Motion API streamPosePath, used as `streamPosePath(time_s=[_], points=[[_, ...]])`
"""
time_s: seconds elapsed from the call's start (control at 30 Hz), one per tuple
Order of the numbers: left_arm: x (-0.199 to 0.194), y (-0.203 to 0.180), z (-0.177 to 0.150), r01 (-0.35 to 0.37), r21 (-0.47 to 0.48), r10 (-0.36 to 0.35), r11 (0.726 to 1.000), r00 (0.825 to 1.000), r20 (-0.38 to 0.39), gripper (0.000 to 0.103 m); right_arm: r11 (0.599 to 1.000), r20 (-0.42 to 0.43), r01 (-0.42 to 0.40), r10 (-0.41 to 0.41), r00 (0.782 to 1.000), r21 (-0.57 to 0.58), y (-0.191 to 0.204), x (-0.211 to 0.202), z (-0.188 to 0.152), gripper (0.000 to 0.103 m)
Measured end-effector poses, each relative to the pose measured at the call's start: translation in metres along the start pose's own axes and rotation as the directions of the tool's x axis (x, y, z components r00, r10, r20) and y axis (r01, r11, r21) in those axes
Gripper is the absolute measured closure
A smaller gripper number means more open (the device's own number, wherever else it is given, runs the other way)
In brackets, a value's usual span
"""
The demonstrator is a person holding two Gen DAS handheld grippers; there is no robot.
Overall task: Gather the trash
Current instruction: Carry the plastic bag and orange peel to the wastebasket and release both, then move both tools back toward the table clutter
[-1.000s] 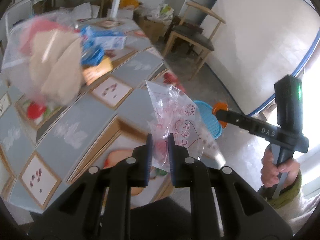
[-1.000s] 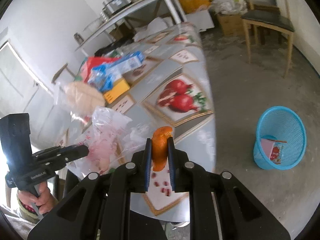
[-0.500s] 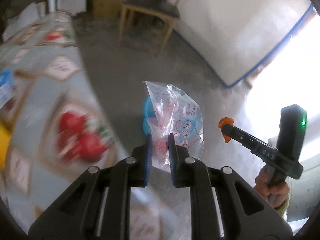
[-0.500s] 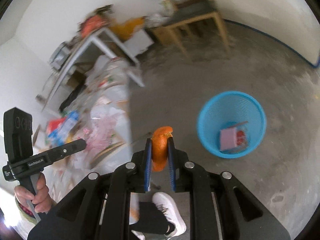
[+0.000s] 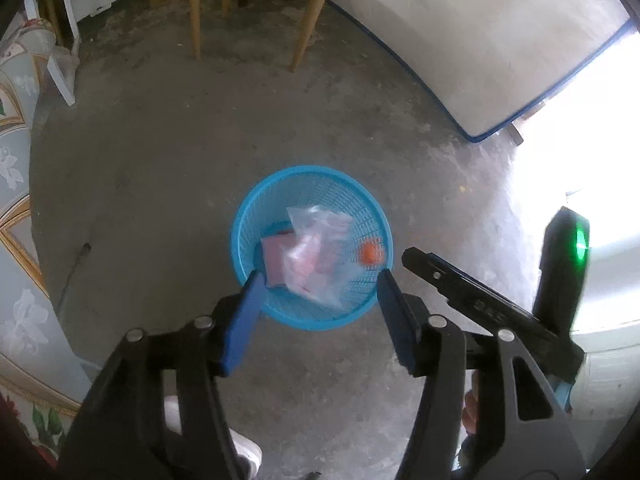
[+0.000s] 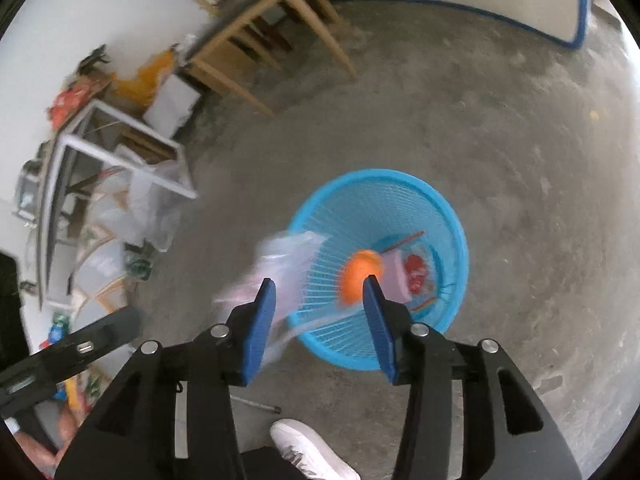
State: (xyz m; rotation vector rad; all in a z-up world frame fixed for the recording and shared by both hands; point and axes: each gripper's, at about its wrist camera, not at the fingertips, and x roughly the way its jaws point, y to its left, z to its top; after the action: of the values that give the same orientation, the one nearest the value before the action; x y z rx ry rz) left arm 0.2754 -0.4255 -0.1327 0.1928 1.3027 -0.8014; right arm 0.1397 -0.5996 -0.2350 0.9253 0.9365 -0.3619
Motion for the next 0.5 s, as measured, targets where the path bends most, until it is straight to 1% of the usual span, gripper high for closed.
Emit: streamPosePath(time_s=[0.07,0.23,0.3,0.33,0.4,0.47,0.5], points=[[-0.005,0.001,-0.004,0.017,-0.003,-0.017,1.000,1.000,0.003,0.043,1.000,0.003,-0.003,0.003,1.000,0.014,-0.008,0.002,-0.003,0.058],[-0.035,0.006,-0.018,0.028,0.033,-0.029,0.999,0.999,0.041,0.041,1.000,0.027,-0.012,0.012,1.000,0.018,-0.012,-0.012,-0.014,0.058],[-0.049,0.004,-0.023,0.040,0.042,-0.043,0.998,0.997,0.058,0.040,1.000,0.042,-0.014,0.014,0.999,-0.002,-0.008,-0.024,-0.022,0.058],[-0.063,0.003,-0.029,0.056,0.054,-0.060,0.997,0.995,0.074,0.037,1.000,0.049,-0.017,0.018,0.999,-0.021,-0.003,-0.032,-0.028,0.058],[-0.086,0.000,-0.040,0.066,0.077,-0.074,0.995,0.991,0.111,0.034,0.998,0.057,-0.024,0.027,0.998,-0.050,0.002,-0.048,-0.035,0.058],[-0.117,0.000,-0.061,0.062,0.106,-0.079,0.992,0.983,0.164,0.031,0.995,0.068,-0.032,0.039,0.997,-0.097,0.014,-0.068,-0.047,0.056],[-0.128,0.000,-0.069,0.062,0.115,-0.082,0.991,0.980,0.182,0.029,0.992,0.076,-0.034,0.043,0.996,-0.121,0.021,-0.078,-0.054,0.052]])
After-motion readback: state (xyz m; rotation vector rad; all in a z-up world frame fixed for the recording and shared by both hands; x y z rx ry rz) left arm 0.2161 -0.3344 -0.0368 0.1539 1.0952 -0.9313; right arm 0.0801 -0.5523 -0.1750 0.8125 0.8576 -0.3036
